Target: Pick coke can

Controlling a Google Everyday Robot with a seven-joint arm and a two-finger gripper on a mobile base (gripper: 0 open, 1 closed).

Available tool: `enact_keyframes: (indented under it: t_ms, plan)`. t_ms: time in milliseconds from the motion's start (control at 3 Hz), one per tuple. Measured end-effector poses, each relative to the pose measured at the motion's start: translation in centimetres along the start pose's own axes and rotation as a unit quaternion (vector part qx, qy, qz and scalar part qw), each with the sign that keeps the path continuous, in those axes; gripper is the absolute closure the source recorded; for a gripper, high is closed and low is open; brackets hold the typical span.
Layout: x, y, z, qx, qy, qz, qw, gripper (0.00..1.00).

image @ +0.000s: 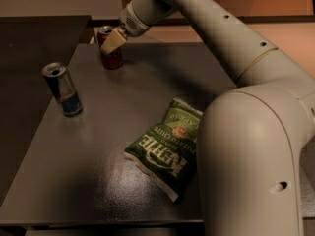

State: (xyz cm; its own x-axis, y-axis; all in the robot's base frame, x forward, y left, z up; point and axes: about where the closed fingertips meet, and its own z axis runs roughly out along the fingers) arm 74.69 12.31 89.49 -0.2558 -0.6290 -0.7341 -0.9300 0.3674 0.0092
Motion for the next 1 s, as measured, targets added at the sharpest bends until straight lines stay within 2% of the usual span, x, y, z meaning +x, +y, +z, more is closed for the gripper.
enact_keyframes:
  t_ms: [333,667,1000]
  plan:
    - [-0.2,0.8,-0.5,-0.012,-0.005,-0.003,0.9999,0.64]
    - [-0.7,1.4,-2.4,-0.013,-0.004,-0.018,0.9997,0.87]
    - [-1.5,1.4,-5.6,-0.006,-0.012,-0.035,0.9993,1.00]
